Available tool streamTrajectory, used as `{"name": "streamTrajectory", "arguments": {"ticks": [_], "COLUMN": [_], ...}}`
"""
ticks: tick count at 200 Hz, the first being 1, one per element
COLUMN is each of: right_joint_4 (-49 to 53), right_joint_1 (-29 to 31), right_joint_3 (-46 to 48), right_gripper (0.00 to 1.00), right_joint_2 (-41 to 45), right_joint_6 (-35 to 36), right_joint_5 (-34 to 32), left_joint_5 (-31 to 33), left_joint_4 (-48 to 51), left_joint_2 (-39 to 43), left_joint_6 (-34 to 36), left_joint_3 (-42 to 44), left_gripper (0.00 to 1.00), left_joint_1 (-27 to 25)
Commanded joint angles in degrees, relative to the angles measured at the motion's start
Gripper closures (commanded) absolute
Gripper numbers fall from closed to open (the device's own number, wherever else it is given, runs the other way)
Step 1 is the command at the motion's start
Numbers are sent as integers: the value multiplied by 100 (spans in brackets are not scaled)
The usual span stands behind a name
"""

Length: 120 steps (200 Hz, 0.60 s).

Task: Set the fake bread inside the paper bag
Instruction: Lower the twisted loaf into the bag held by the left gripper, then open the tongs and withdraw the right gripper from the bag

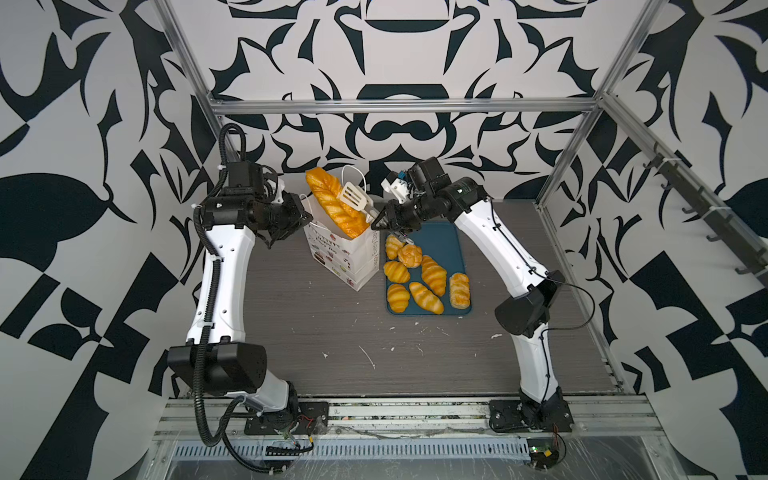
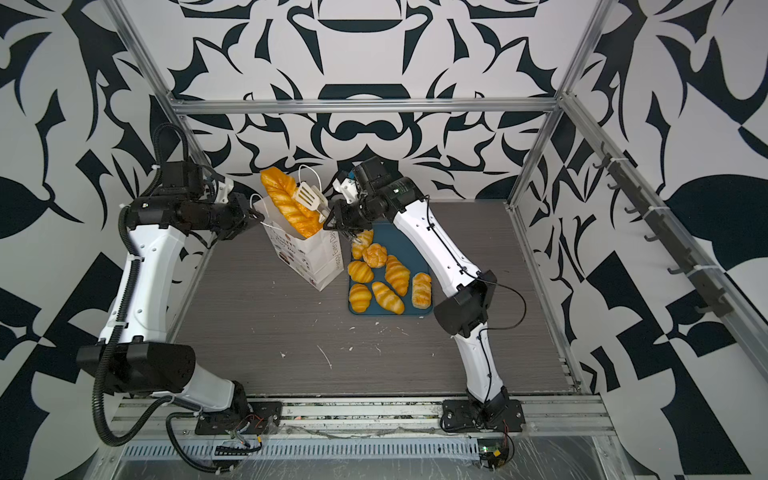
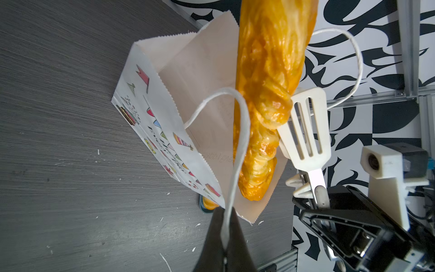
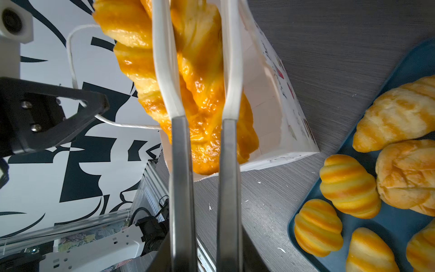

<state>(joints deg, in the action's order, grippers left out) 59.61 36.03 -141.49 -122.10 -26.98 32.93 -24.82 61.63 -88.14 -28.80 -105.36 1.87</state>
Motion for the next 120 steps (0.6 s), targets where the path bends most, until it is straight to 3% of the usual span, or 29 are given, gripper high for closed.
{"name": "streamTrajectory", "arguments": {"ticks": [1, 120], "right_joint_4": [-283, -308], "right_joint_1": [2, 21], "right_joint_3": [-183, -244], "right_gripper": [65, 60], "right_joint_2": [256, 424], "right_joint_6": [137, 175], "right_joint_5": [28, -57], "left_joint_5": [-120, -133], "left_joint_4": [69, -71], "left_joint_2": [152, 181], "left_joint_6": [-70, -125], "left_joint_3": [59, 112], "left_gripper": [100, 100], "left_joint_1": [22, 20]}}
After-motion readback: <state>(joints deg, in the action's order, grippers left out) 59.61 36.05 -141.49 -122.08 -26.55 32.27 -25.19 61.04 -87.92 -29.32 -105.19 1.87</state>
